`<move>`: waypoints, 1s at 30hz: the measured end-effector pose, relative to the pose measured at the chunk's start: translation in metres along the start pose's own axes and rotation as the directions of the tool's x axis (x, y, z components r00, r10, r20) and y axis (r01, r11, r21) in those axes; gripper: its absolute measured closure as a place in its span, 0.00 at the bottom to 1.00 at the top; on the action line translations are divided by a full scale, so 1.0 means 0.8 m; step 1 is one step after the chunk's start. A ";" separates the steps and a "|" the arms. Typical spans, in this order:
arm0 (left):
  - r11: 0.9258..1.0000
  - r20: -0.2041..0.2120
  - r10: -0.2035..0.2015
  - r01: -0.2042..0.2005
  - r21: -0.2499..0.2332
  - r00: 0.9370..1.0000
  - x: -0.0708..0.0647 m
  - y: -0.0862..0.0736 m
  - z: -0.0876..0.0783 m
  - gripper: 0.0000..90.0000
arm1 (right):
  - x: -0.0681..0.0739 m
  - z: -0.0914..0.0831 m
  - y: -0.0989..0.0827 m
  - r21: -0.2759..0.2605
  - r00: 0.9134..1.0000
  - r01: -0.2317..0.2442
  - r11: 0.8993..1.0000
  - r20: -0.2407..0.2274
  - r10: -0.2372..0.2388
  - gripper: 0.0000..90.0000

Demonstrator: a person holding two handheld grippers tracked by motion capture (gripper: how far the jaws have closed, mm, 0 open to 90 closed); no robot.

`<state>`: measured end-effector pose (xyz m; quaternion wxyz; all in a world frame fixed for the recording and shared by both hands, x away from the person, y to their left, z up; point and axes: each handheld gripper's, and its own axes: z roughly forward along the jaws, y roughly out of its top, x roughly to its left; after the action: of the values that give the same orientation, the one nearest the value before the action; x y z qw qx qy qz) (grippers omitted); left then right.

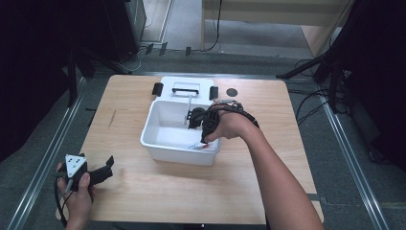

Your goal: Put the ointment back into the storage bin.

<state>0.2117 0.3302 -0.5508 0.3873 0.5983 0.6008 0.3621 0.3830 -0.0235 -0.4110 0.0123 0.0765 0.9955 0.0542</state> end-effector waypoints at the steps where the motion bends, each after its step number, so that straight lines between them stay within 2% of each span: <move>1: 1.000 0.001 -0.001 0.001 -0.001 1.000 0.000 0.000 0.000 0.00 | 0.000 -0.003 0.000 -0.012 1.000 0.004 1.000 0.001 -0.004 0.85; 10: 1.000 0.000 -0.001 0.001 0.001 1.000 0.000 0.000 0.000 0.00 | 0.004 -0.038 -0.011 -0.055 1.000 -0.022 0.998 0.009 0.023 0.88; 18: 1.000 -0.002 -0.001 0.001 0.002 1.000 0.000 0.000 0.000 0.00 | 0.001 -0.066 -0.038 -0.114 0.998 -0.047 0.992 0.028 0.051 0.86; 25: 1.000 -0.003 0.000 0.000 0.002 1.000 -0.001 0.000 0.000 0.00 | -0.003 -0.081 -0.067 -0.138 0.995 -0.091 0.986 0.025 0.095 0.79; 27: 1.000 -0.003 0.002 -0.002 0.002 1.000 -0.001 0.000 0.000 0.00 | -0.003 -0.084 -0.075 -0.142 0.992 -0.118 0.983 0.017 0.122 0.76; 30: 1.000 -0.002 0.002 -0.002 0.002 1.000 -0.001 0.000 0.000 0.00 | -0.004 -0.085 -0.089 -0.153 0.990 -0.135 0.979 0.018 0.139 0.70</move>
<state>0.2114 0.3296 -0.5506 0.3857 0.5989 0.6010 0.3625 0.3734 -0.1009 -0.3513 0.0287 0.1444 0.9806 0.1294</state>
